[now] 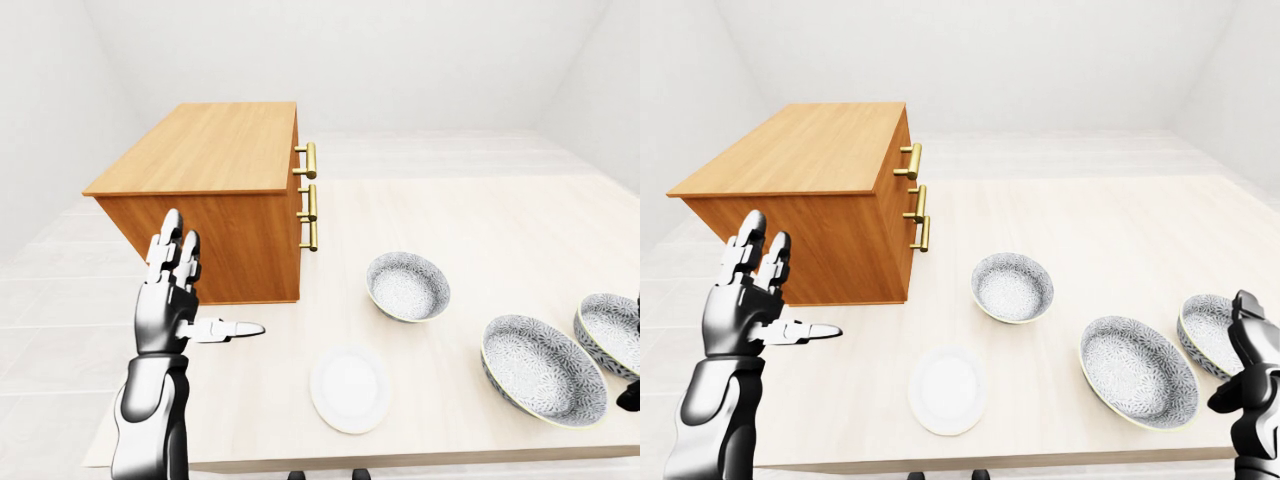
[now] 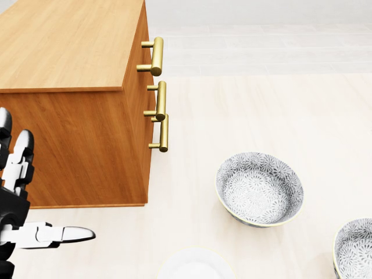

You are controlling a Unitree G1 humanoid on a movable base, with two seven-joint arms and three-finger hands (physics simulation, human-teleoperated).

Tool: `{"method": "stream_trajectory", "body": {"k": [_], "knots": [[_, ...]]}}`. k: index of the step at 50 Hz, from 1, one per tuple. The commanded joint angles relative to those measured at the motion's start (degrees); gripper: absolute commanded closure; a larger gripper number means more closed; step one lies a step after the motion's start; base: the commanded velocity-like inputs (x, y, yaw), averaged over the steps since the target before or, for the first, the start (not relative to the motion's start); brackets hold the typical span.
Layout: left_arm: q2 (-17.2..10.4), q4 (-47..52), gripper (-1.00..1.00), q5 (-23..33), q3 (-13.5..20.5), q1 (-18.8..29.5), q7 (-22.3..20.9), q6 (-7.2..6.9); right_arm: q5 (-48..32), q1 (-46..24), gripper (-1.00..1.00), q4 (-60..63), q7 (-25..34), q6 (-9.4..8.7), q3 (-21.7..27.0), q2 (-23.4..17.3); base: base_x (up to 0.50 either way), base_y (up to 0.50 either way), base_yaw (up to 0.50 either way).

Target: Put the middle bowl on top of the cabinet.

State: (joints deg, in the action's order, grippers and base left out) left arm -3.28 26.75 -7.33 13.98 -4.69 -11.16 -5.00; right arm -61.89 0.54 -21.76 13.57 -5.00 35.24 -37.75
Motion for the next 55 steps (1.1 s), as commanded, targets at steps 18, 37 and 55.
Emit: {"method": "stream_trajectory", "body": {"k": [18, 37, 55], "knots": [[0.2, 2.0, -1.0, 0.3, -0.1, -0.3, 0.1, 0.0, 4.1, -1.2, -1.0, -8.2, -4.5, 0.0, -2.8, -2.9, 0.0, 0.0, 0.0], [0.4, 2.3, -1.0, 0.8, -0.3, -0.8, 0.1, 0.0, 5.7, -0.7, -0.52, -9.2, -4.9, 0.0, -3.3, -3.6, 0.0, 0.0, 0.0], [0.8, 0.2, -1.0, 1.7, -0.8, -1.4, -0.2, 0.0, 6.0, -1.1, -0.46, -11.1, -5.6, 0.0, -4.0, -3.7, 0.0, 0.0, 0.0]]}}
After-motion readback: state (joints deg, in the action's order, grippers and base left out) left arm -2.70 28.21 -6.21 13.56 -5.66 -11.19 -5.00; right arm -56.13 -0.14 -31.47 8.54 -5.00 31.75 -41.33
